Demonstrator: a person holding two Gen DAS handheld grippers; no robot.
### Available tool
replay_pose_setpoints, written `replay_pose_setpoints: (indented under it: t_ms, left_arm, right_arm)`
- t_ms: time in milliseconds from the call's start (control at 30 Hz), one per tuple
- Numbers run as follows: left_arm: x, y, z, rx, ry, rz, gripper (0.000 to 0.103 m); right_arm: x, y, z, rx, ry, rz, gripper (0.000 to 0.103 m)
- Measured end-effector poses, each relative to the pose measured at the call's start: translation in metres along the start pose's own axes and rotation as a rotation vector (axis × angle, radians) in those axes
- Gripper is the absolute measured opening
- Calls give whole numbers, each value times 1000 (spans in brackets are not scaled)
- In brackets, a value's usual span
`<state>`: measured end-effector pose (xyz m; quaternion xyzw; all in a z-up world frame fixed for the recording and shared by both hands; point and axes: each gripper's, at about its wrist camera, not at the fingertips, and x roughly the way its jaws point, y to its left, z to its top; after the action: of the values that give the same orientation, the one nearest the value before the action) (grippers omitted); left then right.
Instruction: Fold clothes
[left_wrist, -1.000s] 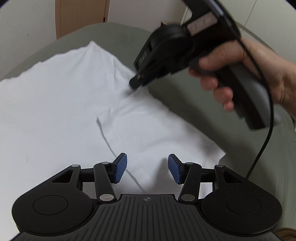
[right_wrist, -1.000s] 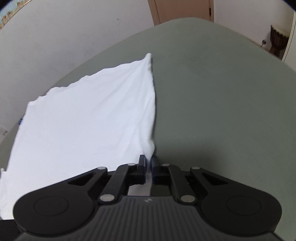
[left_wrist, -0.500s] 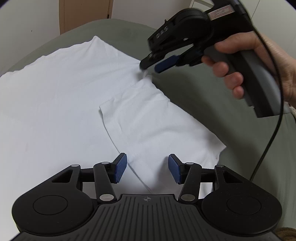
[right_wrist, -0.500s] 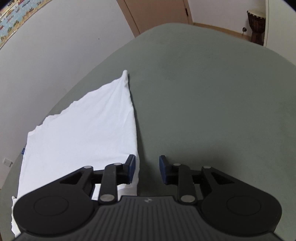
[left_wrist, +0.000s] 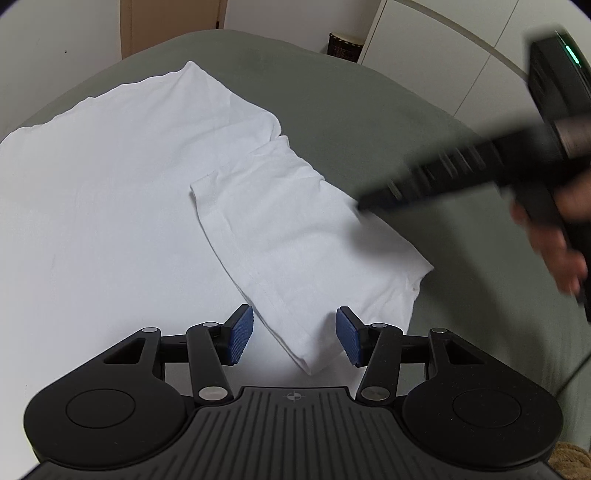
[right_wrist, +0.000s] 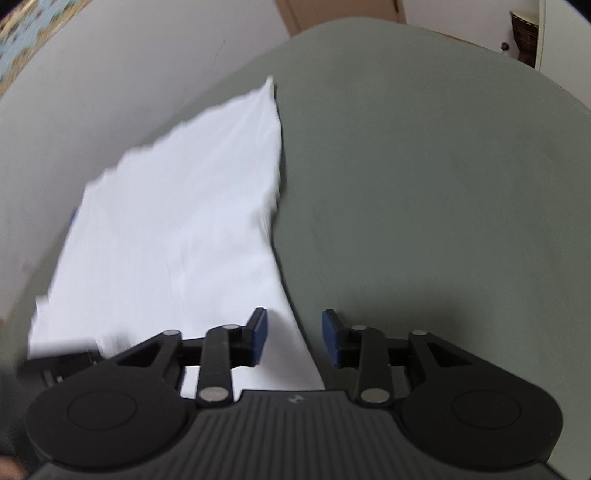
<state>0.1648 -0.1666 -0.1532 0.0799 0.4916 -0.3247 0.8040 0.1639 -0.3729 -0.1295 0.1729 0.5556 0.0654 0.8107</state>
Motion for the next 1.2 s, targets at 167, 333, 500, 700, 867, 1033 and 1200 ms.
replay_pose_setpoints:
  t_ms: [167,333,500,700,867,1033,1200]
  left_arm:
    - [2,-2,0,-2,1,13,48]
    - [2,-5,-1,3,11,28,48]
    - [3,-1,-2,-11,16,34,48]
    - [-49,31,-23,-158,-52,51,49]
    - [-101,76,-65,-366,-121,193,53]
    - [-135,109,-104,-572,-165,279,53]
    - [-167,142,-144,-737,-216,348,54]
  right_arm:
    - [1,-6,-20,2,42,6,5]
    - [-13,-1,-21,17,46,-12,5]
    - [-4,-9,-23,82,61,-52,14]
    - [-43,-1,-34,81,-31,-52,39]
    - [-76,29,-49,23,-110,-17,55]
    - [-82,68,-55,-46,-139,22,65]
    - [-80,101,-63,-121,-138,38,66]
